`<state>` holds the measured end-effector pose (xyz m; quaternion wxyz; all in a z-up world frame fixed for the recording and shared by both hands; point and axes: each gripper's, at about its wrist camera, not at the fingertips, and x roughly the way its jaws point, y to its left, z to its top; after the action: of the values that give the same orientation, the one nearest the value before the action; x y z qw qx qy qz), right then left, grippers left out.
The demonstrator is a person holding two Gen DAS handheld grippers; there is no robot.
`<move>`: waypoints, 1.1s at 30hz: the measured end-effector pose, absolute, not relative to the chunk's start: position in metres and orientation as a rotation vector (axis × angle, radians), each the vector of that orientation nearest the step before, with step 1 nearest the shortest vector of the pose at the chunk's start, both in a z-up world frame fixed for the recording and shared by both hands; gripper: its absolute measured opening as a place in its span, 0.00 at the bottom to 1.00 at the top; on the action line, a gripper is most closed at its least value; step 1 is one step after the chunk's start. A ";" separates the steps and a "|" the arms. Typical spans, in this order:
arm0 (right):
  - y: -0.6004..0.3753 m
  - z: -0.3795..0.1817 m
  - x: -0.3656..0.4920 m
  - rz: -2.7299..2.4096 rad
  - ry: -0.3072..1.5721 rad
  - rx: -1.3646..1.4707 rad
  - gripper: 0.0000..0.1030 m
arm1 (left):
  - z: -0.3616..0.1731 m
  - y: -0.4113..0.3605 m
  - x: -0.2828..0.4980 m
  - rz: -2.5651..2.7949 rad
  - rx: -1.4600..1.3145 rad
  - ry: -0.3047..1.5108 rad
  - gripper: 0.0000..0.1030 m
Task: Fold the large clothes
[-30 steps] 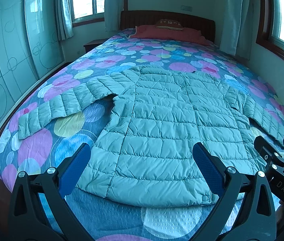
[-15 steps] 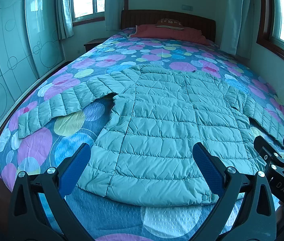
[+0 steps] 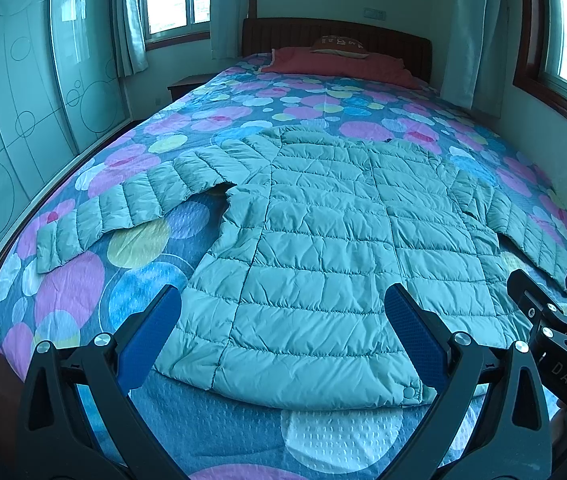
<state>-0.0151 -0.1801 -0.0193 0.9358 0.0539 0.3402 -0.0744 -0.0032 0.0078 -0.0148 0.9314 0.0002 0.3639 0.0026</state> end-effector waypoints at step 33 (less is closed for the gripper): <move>-0.190 -0.033 -0.005 -0.174 0.730 0.118 0.96 | -0.040 0.022 0.007 0.005 -0.066 0.812 0.98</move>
<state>-0.0051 -0.1902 -0.0333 0.9287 0.0577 0.3562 -0.0851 0.0065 0.0218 -0.0401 0.9181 -0.0319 0.3950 0.0023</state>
